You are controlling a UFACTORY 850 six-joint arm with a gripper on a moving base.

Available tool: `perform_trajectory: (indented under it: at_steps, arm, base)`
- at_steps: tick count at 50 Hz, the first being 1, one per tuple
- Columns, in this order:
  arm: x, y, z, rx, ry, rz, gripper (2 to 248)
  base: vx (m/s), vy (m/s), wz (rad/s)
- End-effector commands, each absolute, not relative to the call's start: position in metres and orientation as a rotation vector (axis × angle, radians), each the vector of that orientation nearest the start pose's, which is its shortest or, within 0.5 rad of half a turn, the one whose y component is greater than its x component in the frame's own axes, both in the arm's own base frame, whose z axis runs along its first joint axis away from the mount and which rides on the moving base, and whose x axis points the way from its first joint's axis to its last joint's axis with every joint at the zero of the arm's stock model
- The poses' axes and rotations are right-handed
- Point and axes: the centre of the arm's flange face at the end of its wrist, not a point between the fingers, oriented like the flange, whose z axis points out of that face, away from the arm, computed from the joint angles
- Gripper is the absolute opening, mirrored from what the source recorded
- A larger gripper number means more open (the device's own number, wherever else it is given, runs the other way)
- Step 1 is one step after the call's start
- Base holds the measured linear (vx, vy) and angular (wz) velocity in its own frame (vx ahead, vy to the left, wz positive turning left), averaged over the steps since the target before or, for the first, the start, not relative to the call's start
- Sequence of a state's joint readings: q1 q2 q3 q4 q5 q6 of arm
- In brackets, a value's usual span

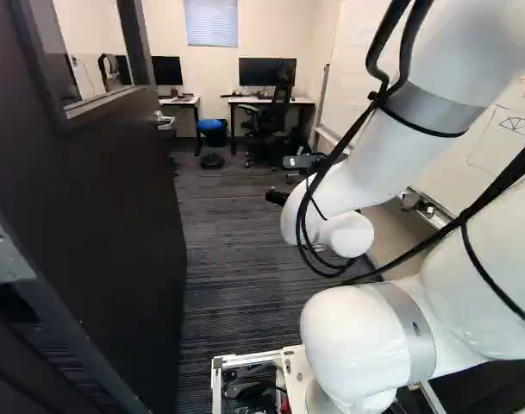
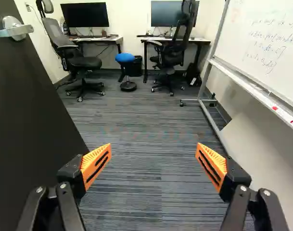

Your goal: Open the door and move inside

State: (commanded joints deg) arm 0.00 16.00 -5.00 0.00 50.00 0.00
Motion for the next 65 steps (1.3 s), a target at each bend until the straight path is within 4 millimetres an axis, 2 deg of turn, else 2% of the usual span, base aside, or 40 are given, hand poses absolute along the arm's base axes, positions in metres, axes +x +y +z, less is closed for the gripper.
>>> perform_trajectory:
  at_steps: [65]
  arm:
    - [0.2703,0.0,0.3656,-2.558,0.0,-1.824,247]
  base:
    - [0.201,0.001,-0.009]
